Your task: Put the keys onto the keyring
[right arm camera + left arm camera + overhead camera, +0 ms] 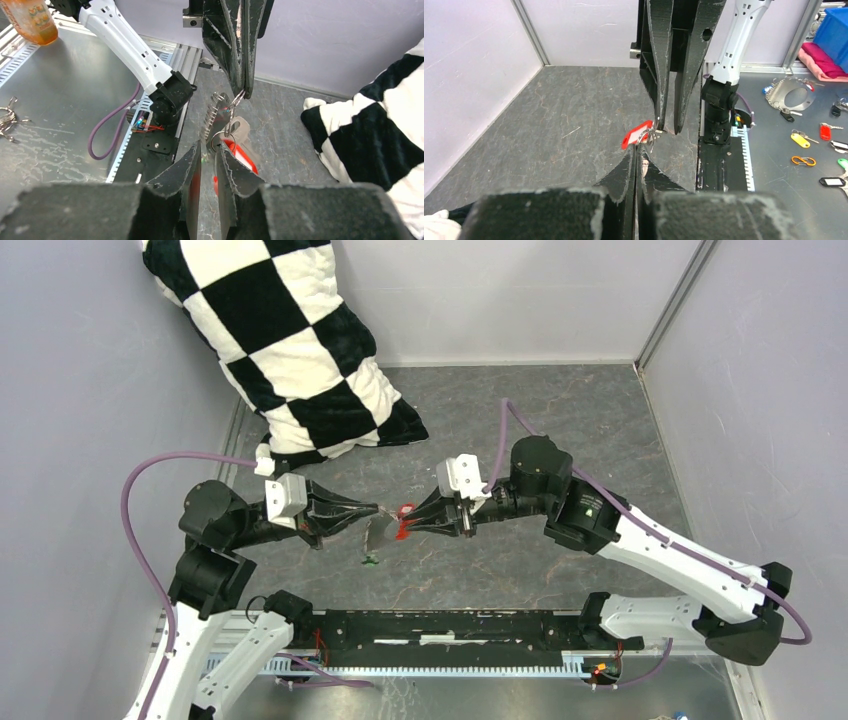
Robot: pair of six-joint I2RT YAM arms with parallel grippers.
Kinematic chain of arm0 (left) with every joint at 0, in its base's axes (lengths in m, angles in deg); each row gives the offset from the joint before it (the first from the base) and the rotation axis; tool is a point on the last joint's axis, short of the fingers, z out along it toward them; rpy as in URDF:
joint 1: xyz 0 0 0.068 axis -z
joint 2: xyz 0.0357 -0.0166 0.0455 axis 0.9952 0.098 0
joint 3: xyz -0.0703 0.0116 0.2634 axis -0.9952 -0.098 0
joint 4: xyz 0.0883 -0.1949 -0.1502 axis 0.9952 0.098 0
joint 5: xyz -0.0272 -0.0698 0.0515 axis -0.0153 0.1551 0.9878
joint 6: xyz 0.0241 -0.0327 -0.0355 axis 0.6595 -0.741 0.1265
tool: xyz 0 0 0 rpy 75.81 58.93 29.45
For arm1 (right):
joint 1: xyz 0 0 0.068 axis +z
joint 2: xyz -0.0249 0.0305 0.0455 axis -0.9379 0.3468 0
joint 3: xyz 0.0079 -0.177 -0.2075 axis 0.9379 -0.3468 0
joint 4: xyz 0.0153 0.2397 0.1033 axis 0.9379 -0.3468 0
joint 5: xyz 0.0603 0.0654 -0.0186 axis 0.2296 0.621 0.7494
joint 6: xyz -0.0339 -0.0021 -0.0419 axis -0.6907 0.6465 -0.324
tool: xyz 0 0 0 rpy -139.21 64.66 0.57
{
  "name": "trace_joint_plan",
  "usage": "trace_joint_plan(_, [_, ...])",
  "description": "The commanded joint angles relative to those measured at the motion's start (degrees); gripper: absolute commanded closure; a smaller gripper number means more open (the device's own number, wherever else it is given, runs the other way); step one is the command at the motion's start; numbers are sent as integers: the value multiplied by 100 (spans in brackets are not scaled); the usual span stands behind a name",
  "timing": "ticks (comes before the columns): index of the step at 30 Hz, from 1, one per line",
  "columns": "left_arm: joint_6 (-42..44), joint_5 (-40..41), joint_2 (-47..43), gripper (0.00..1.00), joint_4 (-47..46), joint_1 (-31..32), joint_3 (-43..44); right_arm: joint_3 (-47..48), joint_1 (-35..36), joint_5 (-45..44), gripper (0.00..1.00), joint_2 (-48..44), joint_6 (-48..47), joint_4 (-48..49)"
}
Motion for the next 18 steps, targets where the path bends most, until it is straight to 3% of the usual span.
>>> trace_joint_plan(1, [-160, 225, -55, 98, -331, 3, 30, -7, 39, -221, 78, -223, -95, -18])
trace_joint_plan(5, [-184, 272, -54, 98, -339, 3, 57, 20, 116, -360, 78, -132, -42, 25])
trace_joint_plan(13, [368, -116, -178, 98, -72, 4, -11, 839, 165, -1335, 45, -117, -359, -601])
trace_joint_plan(18, [779, 562, -283, 98, -127, 4, -212, 1066, 169, -1643, 37, 11, -171, -549])
